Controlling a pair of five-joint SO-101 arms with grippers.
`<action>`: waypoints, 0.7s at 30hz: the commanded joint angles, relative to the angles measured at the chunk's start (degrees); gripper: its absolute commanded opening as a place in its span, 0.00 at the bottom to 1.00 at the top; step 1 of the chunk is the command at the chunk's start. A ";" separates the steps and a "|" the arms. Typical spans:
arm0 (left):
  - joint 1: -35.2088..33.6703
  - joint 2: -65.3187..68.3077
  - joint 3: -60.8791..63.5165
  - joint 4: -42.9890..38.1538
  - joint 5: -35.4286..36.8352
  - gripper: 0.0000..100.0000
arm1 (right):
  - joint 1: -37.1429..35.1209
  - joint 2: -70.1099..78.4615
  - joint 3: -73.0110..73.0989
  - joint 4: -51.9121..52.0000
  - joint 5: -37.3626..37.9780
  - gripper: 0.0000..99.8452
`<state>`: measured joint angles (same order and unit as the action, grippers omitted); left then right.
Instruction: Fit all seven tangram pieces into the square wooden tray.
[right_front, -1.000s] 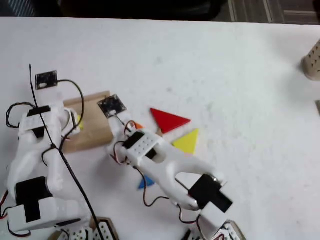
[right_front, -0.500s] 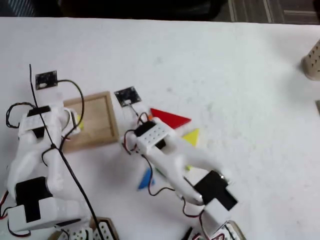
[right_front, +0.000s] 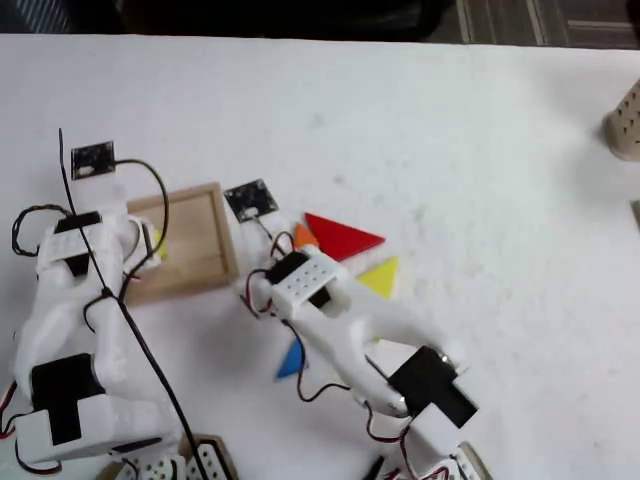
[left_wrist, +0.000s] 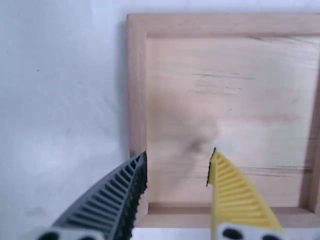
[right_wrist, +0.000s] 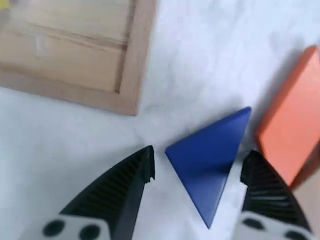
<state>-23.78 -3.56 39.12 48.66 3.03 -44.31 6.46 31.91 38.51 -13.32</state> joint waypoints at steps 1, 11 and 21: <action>0.48 -0.31 -2.37 -1.58 0.09 0.23 | 0.48 -2.24 -0.70 -2.33 -2.73 0.28; 0.48 -0.31 -2.37 -1.58 0.09 0.23 | 1.89 5.32 -2.20 -2.77 -3.43 0.16; 0.57 -0.31 -2.37 -1.58 0.00 0.23 | 3.03 4.44 -1.85 0.40 -3.43 0.13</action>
<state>-23.78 -3.56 39.12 48.31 3.03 -41.14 10.33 30.86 38.33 -16.22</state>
